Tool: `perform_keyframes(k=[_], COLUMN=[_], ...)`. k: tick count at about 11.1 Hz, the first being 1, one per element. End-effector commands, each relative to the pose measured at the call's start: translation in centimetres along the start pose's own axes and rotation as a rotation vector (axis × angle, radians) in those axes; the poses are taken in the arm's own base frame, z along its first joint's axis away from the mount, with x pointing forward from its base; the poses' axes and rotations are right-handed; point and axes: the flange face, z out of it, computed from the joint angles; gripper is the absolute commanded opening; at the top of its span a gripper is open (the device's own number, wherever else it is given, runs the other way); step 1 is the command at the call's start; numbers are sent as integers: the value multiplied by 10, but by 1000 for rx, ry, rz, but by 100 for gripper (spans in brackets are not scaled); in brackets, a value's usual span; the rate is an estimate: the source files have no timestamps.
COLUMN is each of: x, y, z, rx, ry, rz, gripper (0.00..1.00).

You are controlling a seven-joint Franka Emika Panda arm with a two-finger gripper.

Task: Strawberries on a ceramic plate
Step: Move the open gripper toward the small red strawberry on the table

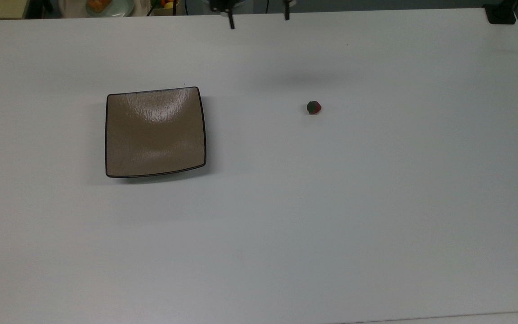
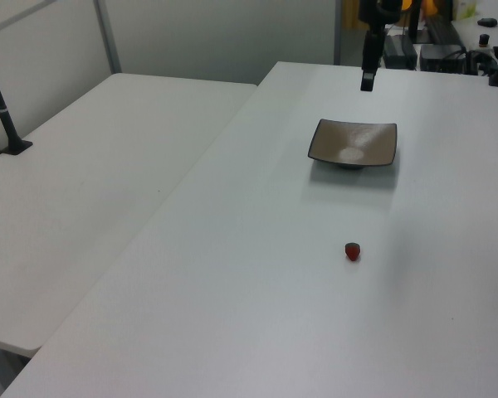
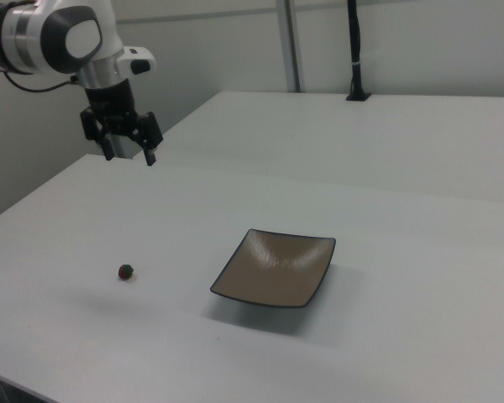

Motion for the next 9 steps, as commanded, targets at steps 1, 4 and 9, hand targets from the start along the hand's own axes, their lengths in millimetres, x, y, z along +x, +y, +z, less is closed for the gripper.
perform_keyframes(k=[1, 4, 9], x=[7, 15, 23], y=[-52, -92, -113], z=[21, 40, 88], rx=[19, 31, 28], ry=[-16, 6, -47], rz=[-72, -123, -136], gripper=[100, 100, 100])
